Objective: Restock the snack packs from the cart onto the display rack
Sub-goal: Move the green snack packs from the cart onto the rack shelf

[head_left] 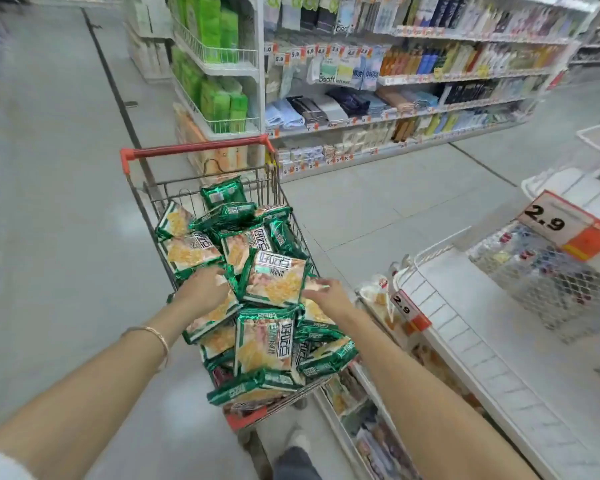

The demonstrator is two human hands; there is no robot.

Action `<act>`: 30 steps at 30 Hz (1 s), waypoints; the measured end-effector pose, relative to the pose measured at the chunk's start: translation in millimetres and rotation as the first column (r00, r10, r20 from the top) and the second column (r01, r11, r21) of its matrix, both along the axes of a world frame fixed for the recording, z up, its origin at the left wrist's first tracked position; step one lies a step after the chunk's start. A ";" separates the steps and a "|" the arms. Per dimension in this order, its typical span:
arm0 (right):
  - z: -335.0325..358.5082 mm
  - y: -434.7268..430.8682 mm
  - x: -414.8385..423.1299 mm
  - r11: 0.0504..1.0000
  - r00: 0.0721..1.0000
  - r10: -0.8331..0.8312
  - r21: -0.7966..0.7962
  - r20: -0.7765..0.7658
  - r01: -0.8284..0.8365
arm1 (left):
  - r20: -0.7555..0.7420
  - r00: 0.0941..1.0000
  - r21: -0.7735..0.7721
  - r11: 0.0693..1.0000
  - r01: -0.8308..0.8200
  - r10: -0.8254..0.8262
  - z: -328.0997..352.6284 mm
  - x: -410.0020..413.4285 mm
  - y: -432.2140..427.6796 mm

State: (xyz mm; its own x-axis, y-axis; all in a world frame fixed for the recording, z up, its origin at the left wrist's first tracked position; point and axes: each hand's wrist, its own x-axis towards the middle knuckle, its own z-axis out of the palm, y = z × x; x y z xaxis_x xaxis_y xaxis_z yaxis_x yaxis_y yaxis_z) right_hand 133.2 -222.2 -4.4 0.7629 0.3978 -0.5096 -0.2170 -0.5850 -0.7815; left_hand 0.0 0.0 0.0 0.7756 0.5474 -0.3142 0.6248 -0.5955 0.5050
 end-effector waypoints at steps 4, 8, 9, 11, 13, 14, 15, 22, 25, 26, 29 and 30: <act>-33.7 42.6 17.7 0.995 0.994 -0.099 -0.030 -0.045 0.098 | -0.007 0.987 -0.112 0.980 -0.163 0.164 -13.5 2.9 0.9; -60.2 52.9 32.4 0.987 0.993 0.094 -0.139 0.064 -0.085 | 0.050 0.947 -0.217 0.929 -0.301 0.318 -15.0 20.5 -2.8; -54.6 54.1 37.4 0.990 0.991 0.102 -0.109 0.089 -0.092 | 0.065 0.935 -0.239 0.915 -0.324 0.348 -14.8 26.2 -3.0; -42.8 56.2 52.2 0.997 0.990 0.082 -0.024 0.114 -0.080 | 0.075 0.911 -0.342 0.868 -0.360 0.407 -11.9 37.8 -7.0; -23.9 61.0 61.7 0.987 0.974 0.146 0.036 0.173 -0.154 | 0.060 0.900 -0.448 0.817 -0.363 0.432 -10.0 51.3 -13.5; -15.6 63.6 64.5 0.977 0.963 0.187 0.063 0.193 -0.202 | 0.051 0.891 -0.494 0.787 -0.370 0.451 -10.5 57.7 -17.3; -8.3 65.6 67.0 0.965 0.955 0.222 0.097 0.195 -0.244 | 0.059 0.873 -0.534 0.754 -0.382 0.484 -10.8 62.2 -20.7; -22.9 38.2 67.6 0.641 0.634 0.768 -0.106 0.094 -0.761 | -0.030 0.632 -0.858 0.304 -0.414 0.775 -34.4 2.1 20.2; -55.6 31.1 44.4 0.253 0.286 0.958 -0.528 0.019 -0.811 | 0.010 0.636 -0.818 0.372 -0.438 0.772 -31.8 -19.7 16.5; -64.0 31.9 39.2 0.229 0.250 0.967 -0.567 0.042 -0.791 | 0.029 0.605 -0.802 0.380 -0.461 0.795 -31.7 -22.5 16.6; -67.6 29.7 37.8 0.487 0.500 0.865 -0.320 0.047 -0.813 | 0.127 0.488 -0.768 0.397 -0.503 0.864 -23.4 -21.8 18.3; -64.5 27.6 43.8 0.581 0.591 0.806 -0.184 0.001 -0.793 | 0.172 0.459 -0.743 0.421 -0.520 0.872 -18.7 -19.2 19.4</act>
